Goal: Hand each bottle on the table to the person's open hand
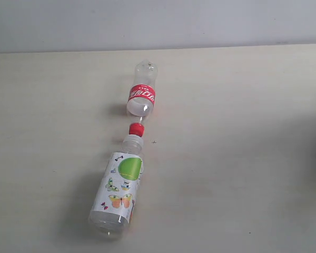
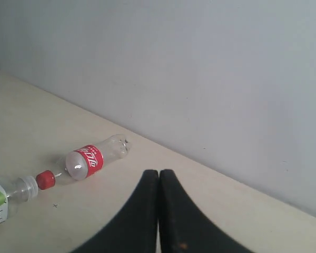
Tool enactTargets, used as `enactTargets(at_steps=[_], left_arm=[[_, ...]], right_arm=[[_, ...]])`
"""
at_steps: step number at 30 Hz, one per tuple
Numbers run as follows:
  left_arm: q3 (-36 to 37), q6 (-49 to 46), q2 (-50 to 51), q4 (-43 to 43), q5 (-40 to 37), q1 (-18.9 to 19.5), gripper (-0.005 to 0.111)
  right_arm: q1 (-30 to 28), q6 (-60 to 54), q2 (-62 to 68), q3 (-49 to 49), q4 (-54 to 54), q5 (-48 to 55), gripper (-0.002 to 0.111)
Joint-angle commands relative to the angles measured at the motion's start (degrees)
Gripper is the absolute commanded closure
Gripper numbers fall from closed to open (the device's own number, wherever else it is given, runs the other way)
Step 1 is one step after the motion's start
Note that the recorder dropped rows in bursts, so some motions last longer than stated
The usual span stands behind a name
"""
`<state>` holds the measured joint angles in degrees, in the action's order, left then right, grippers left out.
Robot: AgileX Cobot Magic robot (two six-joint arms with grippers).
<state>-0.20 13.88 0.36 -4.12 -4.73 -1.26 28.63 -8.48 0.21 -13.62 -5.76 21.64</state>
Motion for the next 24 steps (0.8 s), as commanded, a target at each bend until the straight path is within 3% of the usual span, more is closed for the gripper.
enactTargets(at_steps=[1, 11, 19, 24], left_arm=[[0.20, -0.04, -0.36, -0.17, -0.05, 0.13, 0.107], [0.20, -0.04, -0.36, -0.17, -0.05, 0.13, 0.107], [0.20, -0.04, -0.36, -0.17, -0.05, 0.13, 0.107], [0.20, -0.04, -0.36, -0.17, -0.05, 0.13, 0.107]], right_arm=[[0.04, -0.01, -0.21, 0.30, -0.44, -0.50, 0.108], [0.04, 0.40, -0.21, 0.06, -0.24, -0.36, 0.108], [0.04, 8.79, -0.21, 0.18, -0.41, 0.90, 0.108], [0.04, 8.48, -0.21, 0.18, -0.41, 7.11, 0.108]])
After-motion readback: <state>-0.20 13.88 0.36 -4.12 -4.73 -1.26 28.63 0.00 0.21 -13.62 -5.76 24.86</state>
